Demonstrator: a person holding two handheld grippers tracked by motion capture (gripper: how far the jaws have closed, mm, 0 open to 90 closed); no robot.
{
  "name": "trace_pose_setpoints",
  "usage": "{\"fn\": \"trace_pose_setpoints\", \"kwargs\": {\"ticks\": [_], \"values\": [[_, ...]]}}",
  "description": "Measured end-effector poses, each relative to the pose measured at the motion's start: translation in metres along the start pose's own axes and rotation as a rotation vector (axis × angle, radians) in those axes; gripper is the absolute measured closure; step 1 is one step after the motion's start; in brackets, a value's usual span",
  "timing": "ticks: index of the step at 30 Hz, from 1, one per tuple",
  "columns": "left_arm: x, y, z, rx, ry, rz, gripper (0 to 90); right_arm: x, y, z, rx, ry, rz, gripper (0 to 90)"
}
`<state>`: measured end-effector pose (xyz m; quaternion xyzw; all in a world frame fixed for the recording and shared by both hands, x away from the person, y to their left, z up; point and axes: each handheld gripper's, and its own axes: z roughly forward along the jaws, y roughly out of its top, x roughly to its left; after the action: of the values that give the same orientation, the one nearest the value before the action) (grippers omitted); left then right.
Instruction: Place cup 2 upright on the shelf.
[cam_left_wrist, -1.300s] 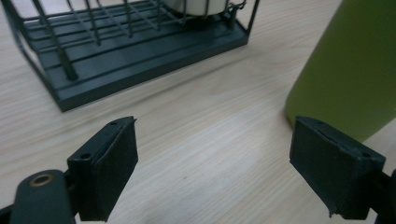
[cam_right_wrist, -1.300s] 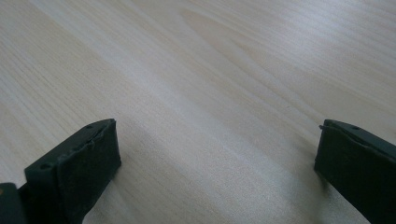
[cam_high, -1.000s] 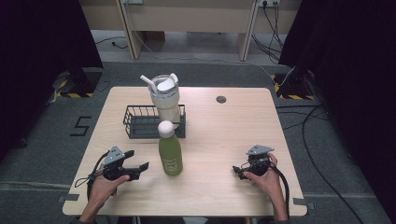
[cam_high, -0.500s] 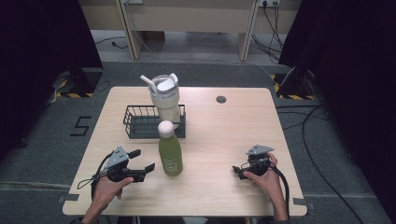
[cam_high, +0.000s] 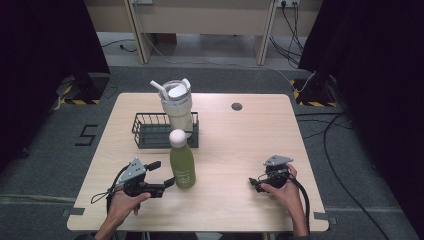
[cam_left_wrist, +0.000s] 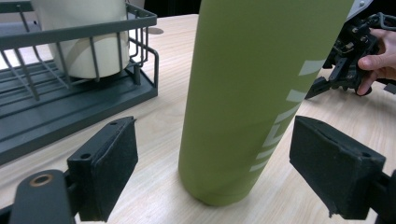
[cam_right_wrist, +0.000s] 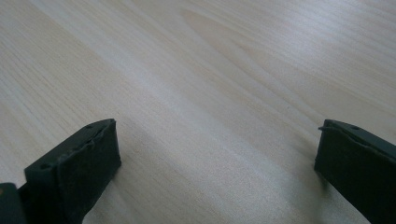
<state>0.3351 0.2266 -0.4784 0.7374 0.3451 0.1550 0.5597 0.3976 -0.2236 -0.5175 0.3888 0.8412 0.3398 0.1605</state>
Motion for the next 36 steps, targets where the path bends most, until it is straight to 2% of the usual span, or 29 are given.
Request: {"fn": "trace_pose_setpoints", "kwargs": {"ticks": [6,18,21,26,36], "values": [[-0.007,0.006,0.01,-0.01,-0.025,0.016,14.9,0.0,0.0,0.0,0.001,0.001,0.001,0.4],[-0.016,0.013,0.036,-0.005,-0.038,0.04,14.9,0.0,0.0,0.0,0.001,0.001,0.0,0.3],[-0.016,0.013,0.041,-0.004,-0.031,0.042,14.7,0.0,0.0,0.0,0.001,0.001,0.0,0.4],[-0.015,0.014,0.047,-0.01,-0.037,0.017,14.7,0.0,0.0,0.0,0.001,0.002,0.0,0.4],[-0.016,0.015,0.057,-0.041,-0.032,0.034,15.2,0.0,0.0,0.0,0.001,0.002,-0.001,0.4]]}}
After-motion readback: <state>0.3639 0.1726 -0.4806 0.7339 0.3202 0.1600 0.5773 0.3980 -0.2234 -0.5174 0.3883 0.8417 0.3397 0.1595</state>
